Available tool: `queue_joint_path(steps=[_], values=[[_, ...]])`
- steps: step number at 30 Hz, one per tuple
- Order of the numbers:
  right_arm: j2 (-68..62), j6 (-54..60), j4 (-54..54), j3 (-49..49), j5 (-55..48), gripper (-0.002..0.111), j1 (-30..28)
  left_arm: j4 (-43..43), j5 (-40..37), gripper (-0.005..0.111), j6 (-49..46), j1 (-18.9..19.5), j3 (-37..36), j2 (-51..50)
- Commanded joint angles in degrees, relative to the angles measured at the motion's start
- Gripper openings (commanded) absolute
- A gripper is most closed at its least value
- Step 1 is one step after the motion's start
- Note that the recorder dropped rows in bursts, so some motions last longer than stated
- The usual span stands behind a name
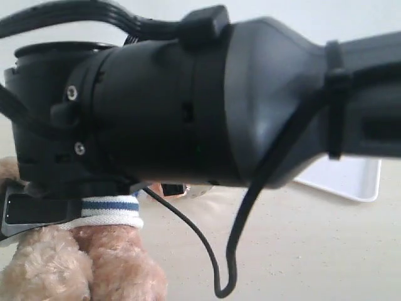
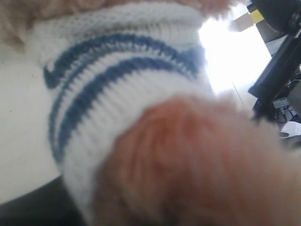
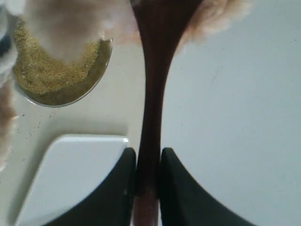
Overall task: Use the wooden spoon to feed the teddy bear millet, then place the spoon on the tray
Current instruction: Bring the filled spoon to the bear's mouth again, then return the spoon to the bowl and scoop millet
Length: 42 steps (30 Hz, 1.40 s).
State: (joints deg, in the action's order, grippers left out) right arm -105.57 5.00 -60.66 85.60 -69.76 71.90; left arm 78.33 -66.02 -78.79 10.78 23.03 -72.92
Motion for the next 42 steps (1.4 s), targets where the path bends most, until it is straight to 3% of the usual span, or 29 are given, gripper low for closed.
queue_joint_path(steps=[1, 5, 10, 12, 15, 22, 42], values=[[2.78, -3.89, -1.19, -0.31, -0.20, 0.000, -1.01, 1.28, -1.57, 0.005, -0.77, 0.01, -0.08, 0.39], [4.48, -4.61, -1.06, -0.31, -0.20, 0.000, -5.38, 0.38, -0.81, 0.005, -0.77, 0.01, -0.08, 0.39], [4.86, 4.90, 16.53, -0.31, -0.20, 0.000, -16.97, 0.23, 1.98, 0.005, -0.58, 0.01, -0.08, 0.39], [4.22, 5.44, 16.70, -0.31, 1.09, 0.000, -19.31, 0.23, 5.66, 0.005, -0.58, 0.01, -0.08, 0.39], [0.15, 9.09, 17.38, -0.31, -0.06, 0.000, -19.66, 0.23, 10.71, 0.005, 0.81, 0.64, -0.08, 0.39], [-9.95, 9.00, 11.70, -0.31, 2.52, 0.000, -19.66, -0.17, 8.41, 0.005, 1.44, 5.41, -0.08, 0.39], [-14.55, 8.50, 9.88, -0.31, 6.25, 0.000, -19.66, -0.17, 5.01, 0.005, 1.44, 5.47, 0.03, 0.39]])
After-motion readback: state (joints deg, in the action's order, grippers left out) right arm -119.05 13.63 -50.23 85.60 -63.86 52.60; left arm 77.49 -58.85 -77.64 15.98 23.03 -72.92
